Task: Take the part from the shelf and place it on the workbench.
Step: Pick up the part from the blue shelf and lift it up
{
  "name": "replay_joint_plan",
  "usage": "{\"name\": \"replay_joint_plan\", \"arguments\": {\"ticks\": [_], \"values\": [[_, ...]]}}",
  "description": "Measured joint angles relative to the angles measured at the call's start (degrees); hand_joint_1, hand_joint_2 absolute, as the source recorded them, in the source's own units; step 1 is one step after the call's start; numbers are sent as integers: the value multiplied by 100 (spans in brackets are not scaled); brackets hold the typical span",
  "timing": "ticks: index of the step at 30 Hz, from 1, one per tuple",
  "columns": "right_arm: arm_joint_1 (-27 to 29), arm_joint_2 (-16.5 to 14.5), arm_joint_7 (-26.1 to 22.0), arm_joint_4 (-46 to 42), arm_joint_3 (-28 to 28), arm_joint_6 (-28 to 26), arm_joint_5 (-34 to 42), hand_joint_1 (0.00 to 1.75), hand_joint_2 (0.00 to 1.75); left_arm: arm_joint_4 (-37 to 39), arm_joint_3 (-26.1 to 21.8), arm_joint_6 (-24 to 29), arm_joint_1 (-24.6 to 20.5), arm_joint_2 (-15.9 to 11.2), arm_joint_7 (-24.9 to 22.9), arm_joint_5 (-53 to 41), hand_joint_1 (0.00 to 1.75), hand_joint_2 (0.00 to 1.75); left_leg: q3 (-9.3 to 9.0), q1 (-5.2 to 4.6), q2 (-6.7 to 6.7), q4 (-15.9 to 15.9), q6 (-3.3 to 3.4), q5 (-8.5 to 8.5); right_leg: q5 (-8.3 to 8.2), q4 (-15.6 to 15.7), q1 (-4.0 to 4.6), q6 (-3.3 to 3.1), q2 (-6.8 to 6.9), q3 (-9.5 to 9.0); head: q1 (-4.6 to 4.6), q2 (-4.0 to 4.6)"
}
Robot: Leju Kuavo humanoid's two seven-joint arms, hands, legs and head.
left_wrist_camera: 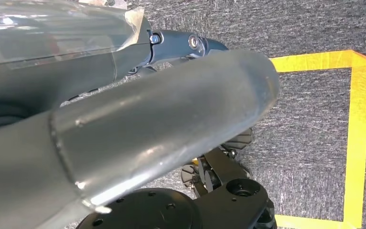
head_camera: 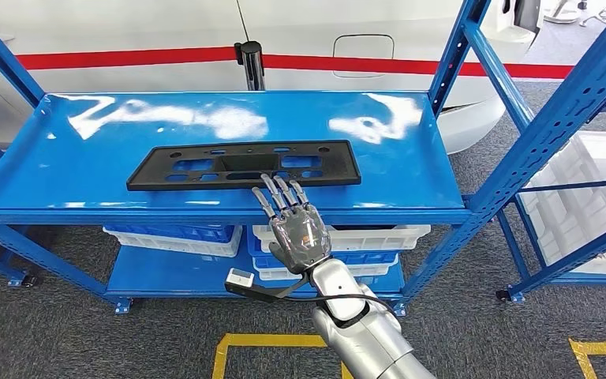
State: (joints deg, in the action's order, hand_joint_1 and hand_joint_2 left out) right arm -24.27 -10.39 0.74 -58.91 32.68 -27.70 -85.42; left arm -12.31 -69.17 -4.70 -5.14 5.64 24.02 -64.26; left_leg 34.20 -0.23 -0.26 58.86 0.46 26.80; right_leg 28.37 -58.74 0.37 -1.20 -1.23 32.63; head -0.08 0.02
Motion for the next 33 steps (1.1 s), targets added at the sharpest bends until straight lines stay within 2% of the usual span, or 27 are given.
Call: {"name": "replay_joint_plan", "arguments": {"ticks": [8, 12, 15, 17, 19, 20, 21, 22, 24, 25, 26, 27, 30, 31, 33], "values": [[-52, -9, 2, 187, 0, -113, -33, 0, 175, 0, 0, 8, 0, 13, 0, -2, 0, 0, 1, 21, -3, 8, 9, 3, -3, 2, 8, 5, -1, 0, -1, 0], [-61, -15, 1, 273, 0, -140, -49, 0, 175, 0, 0, 13, 0, 14, -1, -2, 0, 0, 9, 8, -13, 29, 78, 21, -16, 17, -21, 31, -2, -5, -2, 0], [-69, -42, 4, 305, -2, -162, -51, 0, 175, 0, 0, 13, -1, 21, -1, -2, 0, 0, -70, 34, 15, -119, 152, -40, 12, -12, -7, 64, 10, 18, 0, 0], [-87, -44, 13, 337, -2, -224, -61, 0, 175, 0, 0, 13, -2, 29, -3, -3, 0, 0, -144, 79, 43, -233, 187, -90, 198, -402, -14, 68, 31, 210, 8, 0], [-96, -32, 21, 408, -7, -301, -69, 0, 175, 0, 0, 12, -2, 33, -5, -4, 0, 0, -156, 91, 53, -247, 192, -93, 462, -1130, -65, 80, 40, 580, 11, 0], [-88, -22, 23, 448, -14, -322, -70, 0, 175, 0, 0, 11, 0, 35, -7, -4, 0, 0, -158, 102, 55, -246, 183, -88, 528, -1407, -99, 112, 43, 733, 10, 0], [-79, -13, 24, 485, -23, -333, -70, 0, 175, 0, 0, 12, 1, 38, -7, -4, 0, 0, -162, 121, 55, -243, 166, -79, 510, -1492, -138, 170, 51, 796, 10, 0], [-72, -6, 25, 513, -31, -336, -72, 0, 175, 0, 0, 12, 3, 41, -7, -4, 0, 0, -172, 150, 54, -235, 136, -64, 403, -1339, -183, 252, 65, 740, 10, 0], [-76, -1, 26, 557, -40, -354, -77, 0, 175, -2, -1, 12, 4, 43, -7, -4, 0, 0, -192, 210, 52, -187, 38, -10, 97, -612, -266, 424, 114, 401, 17, 0], [-84, -6, 26, 577, -41, -373, -81, 0, 175, -3, -1, 12, 4, 41, -7, -4, 0, 0, -192, 225, 49, -144, -26, 28, -6, -297, -285, 456, 117, 242, 25, 0], [-93, -10, 25, 599, -44, -395, -85, 0, 175, -5, -1, 13, 3, 38, -4, -3, 0, 0, -189, 231, 47, -115, -83, 55, -51, -122, -285, 445, 114, 146, 30, 0], [-103, -19, 25, 626, -48, -420, -87, 0, 175, -7, -1, 13, 3, 35, -2, -2, 0, 0, -187, 231, 44, -101, -131, 71, -48, -70, -269, 405, 98, 114, 32, 0], [-134, -46, 22, 707, -59, -479, -92, 0, 175, -5, -1, 13, 4, 53, 4, 2, 0, 0, -193, 280, 43, -74, -204, 111, -51, -74, -246, 267, 58, 95, 21, 0], [-148, -58, 20, 730, -62, -497, -95, 0, 175, -4, -1, 14, 3, 60, 7, 4, 0, 0, -136, 291, 43, 66, -215, 200, -49, -68, -246, 231, 52, 82, 16, 0], [-170, -87, 8, 780, -67, -525, -96, 0, 175, -4, -2, 27, 3, 65, 13, 14, 0, 0, 165, 288, 39, 689, -217, 510, -36, -64, -224, 178, 50, 57, 0, 0]]}}
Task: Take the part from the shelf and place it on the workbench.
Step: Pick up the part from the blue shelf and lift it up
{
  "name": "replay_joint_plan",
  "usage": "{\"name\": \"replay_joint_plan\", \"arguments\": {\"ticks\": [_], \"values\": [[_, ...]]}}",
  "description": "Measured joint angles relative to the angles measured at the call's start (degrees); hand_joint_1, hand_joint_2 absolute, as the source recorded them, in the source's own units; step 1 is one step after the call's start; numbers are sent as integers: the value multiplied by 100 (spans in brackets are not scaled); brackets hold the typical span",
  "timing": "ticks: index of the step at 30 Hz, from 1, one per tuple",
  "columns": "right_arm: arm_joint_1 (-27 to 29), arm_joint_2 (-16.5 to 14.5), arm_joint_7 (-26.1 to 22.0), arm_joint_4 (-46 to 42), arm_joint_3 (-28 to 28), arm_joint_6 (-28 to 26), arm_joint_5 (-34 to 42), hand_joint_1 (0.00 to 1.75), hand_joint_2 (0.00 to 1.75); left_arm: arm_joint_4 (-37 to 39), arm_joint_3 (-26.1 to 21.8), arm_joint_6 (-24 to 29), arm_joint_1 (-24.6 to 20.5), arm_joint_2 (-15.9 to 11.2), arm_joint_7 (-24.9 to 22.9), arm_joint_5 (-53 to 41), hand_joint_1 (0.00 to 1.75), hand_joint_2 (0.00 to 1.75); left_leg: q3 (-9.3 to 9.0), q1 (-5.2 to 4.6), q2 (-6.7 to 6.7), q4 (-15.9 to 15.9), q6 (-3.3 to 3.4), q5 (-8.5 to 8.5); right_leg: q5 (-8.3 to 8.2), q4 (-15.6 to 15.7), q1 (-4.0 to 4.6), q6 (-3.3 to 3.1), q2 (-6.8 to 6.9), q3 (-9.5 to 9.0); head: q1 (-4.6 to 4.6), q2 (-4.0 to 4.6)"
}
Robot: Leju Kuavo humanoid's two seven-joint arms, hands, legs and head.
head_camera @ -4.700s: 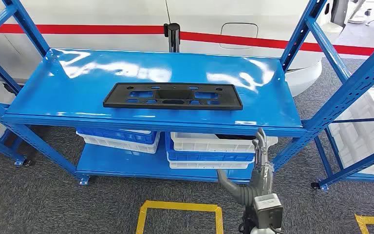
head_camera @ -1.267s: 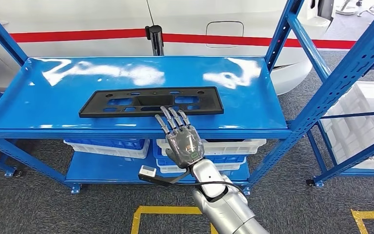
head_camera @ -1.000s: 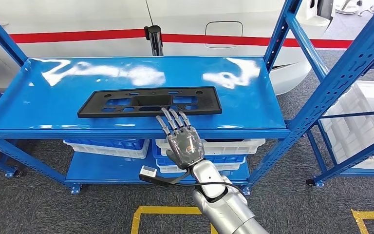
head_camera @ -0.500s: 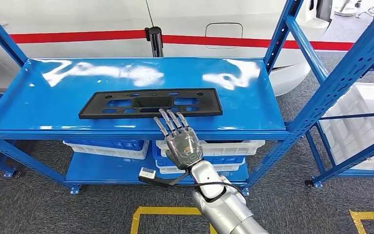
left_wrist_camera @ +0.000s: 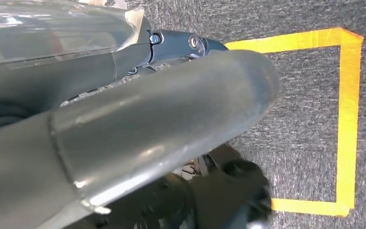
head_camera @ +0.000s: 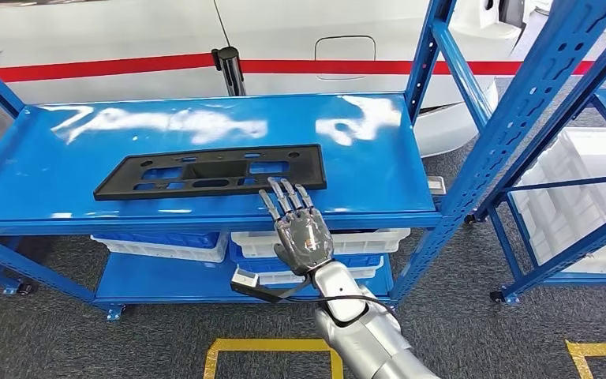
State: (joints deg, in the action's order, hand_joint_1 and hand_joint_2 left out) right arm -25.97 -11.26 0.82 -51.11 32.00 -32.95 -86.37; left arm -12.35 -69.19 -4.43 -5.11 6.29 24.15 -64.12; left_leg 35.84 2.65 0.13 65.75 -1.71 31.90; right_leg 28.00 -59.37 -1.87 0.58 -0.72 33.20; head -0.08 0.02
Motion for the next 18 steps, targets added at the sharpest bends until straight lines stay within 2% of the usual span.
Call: {"name": "replay_joint_plan", "arguments": {"ticks": [1, 2, 3, 4, 5, 7, 8, 9, 11, 13, 15, 17, 18], "values": [[-7, -10, -11, 35, -1, -9, -1, 0, 175, 0, -4, 9, 1, 1, 2, 10, 0, 0, 219, -10, -2, 405, 6, 158, 12, -1, 23, -18, 0, -8, -7, 0], [-10, -15, -23, 75, -1, -14, -1, 0, 175, 0, -11, 16, 4, 2, 2, 21, 0, 0, 411, -20, -3, 728, 18, 246, 22, -2, 47, -35, 0, -17, -10, 0], [-10, -17, -35, 115, -1, -18, -1, 0, 175, 0, -20, 20, 6, 3, 3, 32, 0, 0, 529, -30, -3, 886, 40, 236, 34, -2, 70, -52, -2, -30, -9, 0], [-11, -21, -45, 151, -1, -21, -1, 0, 175, 0, -27, 21, 8, 4, 4, 40, 0, 0, 539, -43, -3, 822, 74, 111, 46, -2, 91, -69, -7, -49, -9, 0], [-18, -31, -53, 179, -1, -25, -1, 0, 175, 0, -31, 22, 10, 5, 4, 44, 0, 0, 440, -60, -4, 546, 120, -96, 58, -1, 107, -84, -15, -72, -8, 0], [-52, -73, -75, 229, -1, -55, 2, 0, 175, 0, -46, 30, 7, 4, 5, 58, 0, 0, 114, -116, -17, -209, 226, -461, 80, 3, 138, -101, -38, -103, -5, 0], [-74, -98, -90, 257, -1, -80, 4, 0, 175, 0, -61, 34, 4, 5, 5, 71, 0, 0, 2, -145, -21, -461, 261, -542, 89, 7, 148, -96, -47, -104, -7, 0], [-91, -121, -103, 286, -1, -105, 8, 0, 175, 0, -77, 42, 1, 7, 5, 82, 0, 0, -53, -173, -25, -587, 283, -553, 97, 14, 153, -85, -52, -102, -6, 0], [-108, -154, -117, 330, -1, -131, 15, 0, 175, 0, -102, 53, 0, 9, 6, 96, 0, 0, -78, -201, -25, -644, 296, -549, 104, 48, 156, -32, -52, -107, -9, 0], [-123, -179, -124, 357, -2, -139, 20, 0, 175, 0, -114, 58, 4, 18, 7, 96, 0, 0, -155, -188, -12, -763, 326, -590, 169, -43, 169, 11, -24, -67, -6, 0], [-147, -190, -138, 383, -1, -156, 24, 0, 175, 0, -127, 58, 4, 28, 6, 97, 0, 0, -222, -170, 4, -851, 358, -620, 396, -559, 173, -7, 6, 191, 3, 0], [-148, -180, -148, 421, 1, -168, 27, 0, 175, 0, -134, 58, 2, 30, 5, 97, 0, 0, -235, -179, 4, -858, 379, -609, 642, -1287, 167, -20, 9, 591, 8, 0], [-139, -171, -149, 441, 1, -169, 28, 0, 175, 0, -136, 58, 3, 32, 5, 98, 0, 0, -241, -183, 2, -857, 382, -601, 671, -1480, 163, 1, 10, 719, 8, 0]]}}
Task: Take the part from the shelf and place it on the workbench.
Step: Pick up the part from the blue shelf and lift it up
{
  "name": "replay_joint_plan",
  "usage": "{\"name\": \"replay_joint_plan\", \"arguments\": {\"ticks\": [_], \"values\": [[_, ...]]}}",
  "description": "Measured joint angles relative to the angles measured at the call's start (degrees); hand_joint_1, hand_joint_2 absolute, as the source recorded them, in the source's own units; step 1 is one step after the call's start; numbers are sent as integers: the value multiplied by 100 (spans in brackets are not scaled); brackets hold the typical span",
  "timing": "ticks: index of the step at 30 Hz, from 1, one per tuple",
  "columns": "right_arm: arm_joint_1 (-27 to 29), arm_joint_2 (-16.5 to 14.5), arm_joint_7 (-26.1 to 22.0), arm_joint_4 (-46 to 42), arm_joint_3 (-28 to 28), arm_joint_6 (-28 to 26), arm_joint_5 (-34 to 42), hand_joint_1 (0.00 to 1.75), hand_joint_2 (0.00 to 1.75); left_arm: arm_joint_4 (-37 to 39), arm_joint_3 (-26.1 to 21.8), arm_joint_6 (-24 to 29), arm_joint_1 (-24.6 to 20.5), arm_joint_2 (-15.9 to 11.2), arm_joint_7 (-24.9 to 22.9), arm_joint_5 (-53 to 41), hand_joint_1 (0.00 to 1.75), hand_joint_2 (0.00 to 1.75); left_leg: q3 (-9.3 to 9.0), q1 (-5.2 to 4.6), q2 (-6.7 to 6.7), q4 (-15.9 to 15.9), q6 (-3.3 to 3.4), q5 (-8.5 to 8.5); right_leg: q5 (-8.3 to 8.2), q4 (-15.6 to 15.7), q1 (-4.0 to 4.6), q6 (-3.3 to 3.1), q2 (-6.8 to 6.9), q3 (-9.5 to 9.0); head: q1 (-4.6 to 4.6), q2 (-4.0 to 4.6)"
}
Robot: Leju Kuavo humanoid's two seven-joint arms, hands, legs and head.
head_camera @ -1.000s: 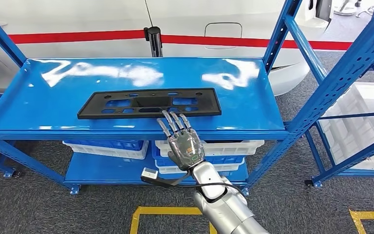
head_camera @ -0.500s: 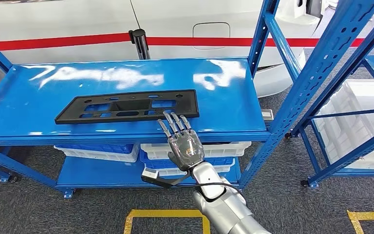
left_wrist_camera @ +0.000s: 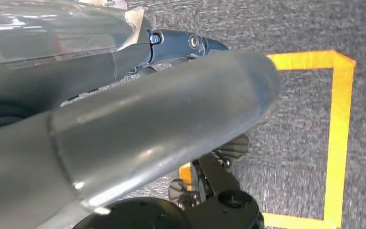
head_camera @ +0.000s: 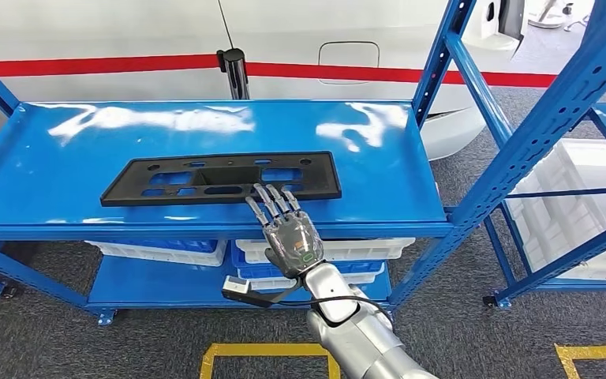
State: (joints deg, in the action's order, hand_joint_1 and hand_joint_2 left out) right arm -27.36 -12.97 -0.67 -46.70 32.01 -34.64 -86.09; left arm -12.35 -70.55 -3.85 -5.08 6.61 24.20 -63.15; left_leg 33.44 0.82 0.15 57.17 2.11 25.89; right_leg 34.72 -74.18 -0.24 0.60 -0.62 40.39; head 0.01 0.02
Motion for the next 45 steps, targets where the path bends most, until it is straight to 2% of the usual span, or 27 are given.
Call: {"name": "replay_joint_plan", "arguments": {"ticks": [1, 2, 4, 6, 9, 11, 12, 14, 15, 16, 17, 19, 21, 24, 26, 27, 29, 30, 31, 32, 34, 36, 38, 40, 41, 43, 45], "values": [[5, 8, -2, 18, -1, 0, 0, 0, 175, 0, -1, 0, 2, 3, 0, 0, 0, 0, -9, -1, -5, 2, -3, 10, -67, 34, -6, 43, 2, 17, 1, 0], [7, 12, -5, 29, 0, 0, 1, 0, 175, 0, -2, 0, 3, 6, 0, 0, 0, 0, -24, -1, -11, 4, -13, 22, -215, 293, -16, 96, 8, -84, 2, 0], [2, 12, -19, 38, 1, 0, 6, 0, 175, 0, -4, 4, 3, 15, 0, 3, 0, 0, -58, -12, -25, 17, -53, 58, -566, 1104, -34, 165, 40, -452, 0, 0], [-5, -7, -36, 39, 3, 4, 21, 0, 175, 0, -7, 12, 3, 19, -2, 9, 0, 0, -76, -33, -30, 36, -110, 101, -736, 1559, -35, 113, 62, -678, -6, 0], [-18, -41, -43, 39, 8, 7, 50, 0, 175, -1, -25, 26, 2, 21, -6, 15, 0, 0, -81, -8, -28, 52, -198, 140, -765, 1621, -37, -17, 49, -726, -8, 0], [-29, -68, -43, 39, 15, 7, 67, 0, 175, -1, -34, 30, 1, 27, -7, 15, 0, 0, 22, 18, -29, 302, -261, 305, -769, 1646, -79, -81, 43, -760, -23, 0], [-31, -87, -44, 39, 20, 7, 73, 0, 175, -1, -36, 31, 2, 31, -8, 15, 0, 0, 161, 31, -30, 597, -290, 463, -763, 1652, -91, -105, 42, -778, -32, 0], [-30, -113, -46, 43, 27, 4, 77, 0, 175, 0, -38, 31, 4, 34, -9, 15, 0, 0, 567, 45, -30, 1363, -337, 784, -742, 1650, -87, -135, 41, -797, -43, 0], [-27, -119, -47, 47, 30, 2, 76, 0, 175, 0, -39, 31, 6, 34, -9, 15, 0, 0, 732, 51, -29, 1625, -353, 837, -733, 1649, -84, -146, 39, -806, -43, 0], [-24, -121, -47, 50, 32, -1, 74, 0, 175, 0, -40, 31, 8, 34, -9, 15, 0, 0, 802, 59, -29, 1682, -361, 774, -721, 1648, -84, -150, 33, -819, -46, 0], [-25, -125, -47, 51, 34, -4, 72, 0, 175, 0, -40, 31, 9, 34, -9, 15, 0, 0, 751, 69, -28, 1507, -362, 604, -707, 1647, -86, -149, 24, -839, -46, 0], [-44, -146, -47, 44, 40, -4, 67, 0, 175, 0, -40, 31, 8, 34, -9, 14, 0, 0, 402, 88, -30, 734, -355, 177, -665, 1645, -77, -117, 0, -891, -48, 0], [-85, -171, -48, -7, 54, 17, 58, 0, 175, 0, -40, 31, 2, 37, -13, 12, 0, 0, 144, 74, -39, 195, -328, -6, -628, 1642, -45, -62, -18, -915, -46, 0], [-116, -184, -49, -233, 107, 169, 47, 0, 175, 1, -40, 31, 2, 42, -20, 11, 0, 0, 102, 28, -42, 94, -227, 4, -601, 1660, -35, 23, -18, -904, -45, 0], [-113, -186, -49, -491, 147, 369, 44, 0, 175, 1, -41, 30, 2, 51, -21, 11, 0, 0, 72, 24, -34, 49, -138, -11, -487, 1459, -39, 55, -4, -798, -39, 0], [-102, -182, -46, -661, 180, 496, 44, 0, 175, 1, -44, 28, 2, 55, -20, 11, 0, 0, 57, 24, -29, 33, -95, -12, -360, 1178, -39, 40, 4, -652, -34, 0], [-47, -166, -30, -1012, 263, 751, 43, 0, 175, 0, -53, 26, 2, 58, -20, 12, 0, 0, 41, 0, -22, 34, -33, 11, -72, 393, -43, -7, 7, -237, -29, 0], [-6, -155, -19, -1163, 306, 854, 43, 0, 175, 0, -62, 25, 2, 58, -20, 13, 0, 0, 31, -9, -24, 35, -19, 22, 1, 87, -43, -8, 7, -60, -30, 0], [30, -145, -11, -1282, 343, 926, 42, 0, 175, 0, -72, 25, 3, 59, -21, 13, 0, 0, 19, -16, -29, 36, -11, 33, -14, -31, -42, 15, 7, 28, -28, 0], [56, -136, -7, -1389, 378, 978, 42, 0, 175, 0, -82, 24, 3, 61, -22, 13, 0, 0, 1, -20, -39, 39, -11, 45, -124, 91, -42, 54, 8, -1, -28, 0], [74, -125, -1, -1556, 436, 1020, 49, 0, 175, 1, -99, 26, 3, 67, -27, 16, 0, 0, -44, -26, -57, 42, -33, 80, -486, 862, -38, 114, 21, -327, -26, 0], [70, -126, 1, -1666, 483, 1027, 69, 0, 175, 2, -113, 30, 3, 73, -33, 34, 0, 0, -79, -49, -66, 52, -85, 126, -731, 1488, -22, 91, 38, -619, -30, 0], [66, -130, 0, -1719, 524, 1028, 86, 0, 175, 2, -125, 40, 2, 74, -38, 57, 0, 0, -91, -49, -63, 52, -143, 153, -774, 1605, 1, 29, 35, -681, -35, 0], [61, -142, -1, -1760, 547, 1029, 93, 0, 175, 1, -131, 50, 1, 74, -41, 69, 0, 0, -90, -21, -57, 78, -203, 190, -789, 1641, -30, -32, 24, -711, -35, 0], [52, -158, -1, -1777, 556, 1031, 97, 0, 175, 1, -132, 54, 0, 75, -43, 72, 0, 0, -44, -11, -52, 198, -238, 270, -794, 1662, -55, -65, 22, -737, -47, 0], [34, -194, -1, -1794, 580, 1038, 110, 0, 175, 0, -134, 62, 1, 78, -48, 75, 0, 0, 222, 16, -43, 774, -306, 577, -785, 1688, -89, -114, 22, -788, -76, 0], [28, -208, -3, -1790, 614, 1057, 128, 0, 175, 0, -136, 73, 5, 80, -52, 80, 0, 0, 615, 47, -39, 1488, -365, 841, -764, 1686, -86, -143, 23, -809, -89, 0]]}}
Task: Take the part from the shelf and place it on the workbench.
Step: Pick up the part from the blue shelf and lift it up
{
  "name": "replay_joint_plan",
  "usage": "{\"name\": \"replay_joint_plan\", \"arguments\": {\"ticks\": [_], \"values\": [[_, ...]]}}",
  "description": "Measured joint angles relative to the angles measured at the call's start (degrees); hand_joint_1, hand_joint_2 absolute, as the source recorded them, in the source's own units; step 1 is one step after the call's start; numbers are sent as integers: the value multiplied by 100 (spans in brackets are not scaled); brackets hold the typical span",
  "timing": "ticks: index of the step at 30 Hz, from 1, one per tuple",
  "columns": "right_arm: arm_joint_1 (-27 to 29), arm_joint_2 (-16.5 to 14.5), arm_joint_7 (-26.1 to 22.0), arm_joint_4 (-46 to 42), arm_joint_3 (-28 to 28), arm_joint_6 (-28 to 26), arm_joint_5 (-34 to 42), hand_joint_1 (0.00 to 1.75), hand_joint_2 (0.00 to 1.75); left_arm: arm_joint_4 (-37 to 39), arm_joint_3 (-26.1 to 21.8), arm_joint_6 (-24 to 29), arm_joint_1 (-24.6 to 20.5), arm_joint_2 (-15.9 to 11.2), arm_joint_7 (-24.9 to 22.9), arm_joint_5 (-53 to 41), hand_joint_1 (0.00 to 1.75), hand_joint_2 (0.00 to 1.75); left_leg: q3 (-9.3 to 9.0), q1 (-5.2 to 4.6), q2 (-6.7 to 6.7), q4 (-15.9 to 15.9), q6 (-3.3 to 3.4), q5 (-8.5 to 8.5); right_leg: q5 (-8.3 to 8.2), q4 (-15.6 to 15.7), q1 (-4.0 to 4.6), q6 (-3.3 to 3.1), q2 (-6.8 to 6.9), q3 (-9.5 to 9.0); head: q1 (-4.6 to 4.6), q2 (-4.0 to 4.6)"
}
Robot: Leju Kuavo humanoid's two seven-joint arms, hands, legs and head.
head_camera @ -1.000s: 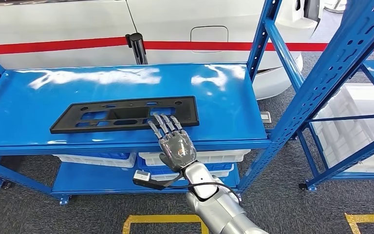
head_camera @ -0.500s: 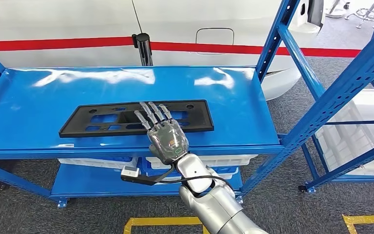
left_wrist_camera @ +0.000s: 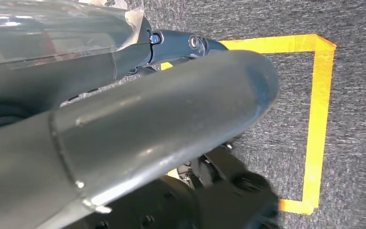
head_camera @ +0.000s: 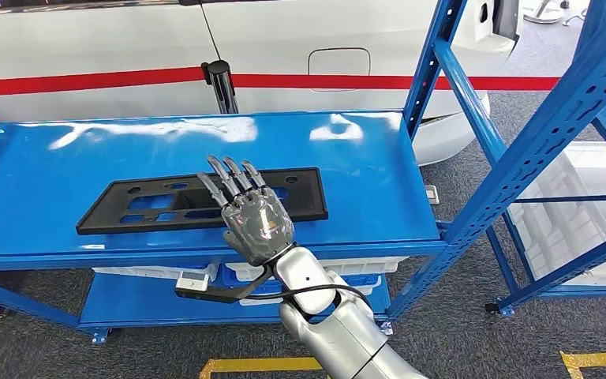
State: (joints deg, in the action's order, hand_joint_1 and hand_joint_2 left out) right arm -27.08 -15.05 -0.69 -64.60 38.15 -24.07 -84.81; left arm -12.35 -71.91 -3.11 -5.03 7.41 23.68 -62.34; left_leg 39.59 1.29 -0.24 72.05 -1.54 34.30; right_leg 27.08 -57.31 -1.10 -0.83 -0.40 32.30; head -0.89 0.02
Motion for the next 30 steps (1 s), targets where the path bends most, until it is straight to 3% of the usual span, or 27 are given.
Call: {"name": "replay_joint_plan", "arguments": {"ticks": [1, 2, 4, 6, 8, 11, 12, 14, 16, 17, 19, 21, 22, 24, 30], "values": [[1, -2, -2, 9, 24, 10, 11, 0, 175, 0, -1, 10, 2, 0, -1, 7, 0, 0, 116, 15, 2, 155, -20, -7, 9, -1, 1, -8, -3, -9, 0, 0], [3, -6, -3, 25, 51, 18, 24, 0, 175, 0, -2, 19, 4, -1, -1, 16, 0, 0, 128, 32, 5, 95, -35, -125, 20, -3, -2, -9, -10, -23, -3, 0], [-3, -27, -5, 77, 107, 21, 41, 0, 175, 0, -4, 39, 3, -2, 1, 31, 0, 0, -150, 71, 11, -589, -52, -560, 57, -4, -11, 17, -28, -71, -3, 0], [-29, -60, 1, 166, 157, 4, 48, 0, 175, 1, -4, 56, -2, 1, 2, 36, 0, 0, -457, 69, 0, -1239, -40, -815, 104, -13, 23, 76, -42, -104, -4, 0], [-60, -92, 22, 294, 204, -39, 59, 0, 175, 2, -5, 68, -5, 5, 2, 37, 0, 0, -538, 27, -19, -1399, 21, -816, 123, 5, 54, 134, -44, -114, 0, 0], [-83, -123, 52, 449, 245, -94, 73, 0, 175, 2, -5, 78, -4, 13, 2, 38, 0, 0, -565, 11, -18, -1446, 169, -835, 205, -88, 51, 200, -27, -64, 11, 0], [-96, -127, 55, 485, 254, -109, 77, 0, 175, 2, -5, 78, -4, 16, 2, 38, 0, 0, -579, 13, -12, -1466, 218, -842, 315, -312, 54, 192, -20, 50, 20, 0], [-116, -128, 60, 562, 266, -136, 87, 0, 175, 2, -7, 80, -4, 20, 2, 39, 0, 0, -592, -7, -3, -1475, 286, -832, 614, -1058, 53, 133, -10, 449, 34, 0], [-115, -120, 63, 651, 279, -145, 95, 0, 175, 2, -8, 81, -2, 20, 1, 41, 0, 0, -601, -35, -5, -1473, 310, -816, 753, -1637, 53, 126, -10, 793, 38, 0], [-116, -118, 66, 701, 293, -146, 99, 0, 175, 2, -8, 80, -2, 20, 1, 42, 0, 0, -612, -46, -12, -1471, 315, -807, 692, -1638, 54, 153, -10, 825, 39, 0], [-127, -130, 73, 799, 324, -146, 111, 0, 175, 2, -8, 80, -1, 21, 0, 42, 0, 0, -648, -56, -30, -1469, 307, -782, 355, -1008, 55, 221, -6, 568, 41, 0], [-151, -162, 76, 904, 347, -153, 137, 0, 175, 3, -10, 80, -2, 25, 1, 43, 0, 0, -675, -75, -42, -1461, 269, -745, 59, -300, 62, 217, 5, 249, 40, 0], [-168, -186, 78, 966, 357, -164, 157, 0, 175, 4, -11, 80, -2, 26, 1, 44, 0, 0, -678, -79, -44, -1458, 247, -731, -8, -119, 68, 196, 7, 166, 37, 0], [-203, -233, 91, 1105, 378, -198, 203, 0, 175, 4, -19, 88, -2, 26, -1, 44, 0, 0, -676, -74, -43, -1447, 246, -707, -42, -46, 68, 162, -2, 131, 35, 0], [-329, -306, 270, 1562, 423, -397, 286, 0, 175, 4, -83, 257, -2, 43, 11, 46, 0, 0, -711, -51, -31, -1486, 266, -707, -44, -40, 94, 148, -27, 125, 27, 0]]}}
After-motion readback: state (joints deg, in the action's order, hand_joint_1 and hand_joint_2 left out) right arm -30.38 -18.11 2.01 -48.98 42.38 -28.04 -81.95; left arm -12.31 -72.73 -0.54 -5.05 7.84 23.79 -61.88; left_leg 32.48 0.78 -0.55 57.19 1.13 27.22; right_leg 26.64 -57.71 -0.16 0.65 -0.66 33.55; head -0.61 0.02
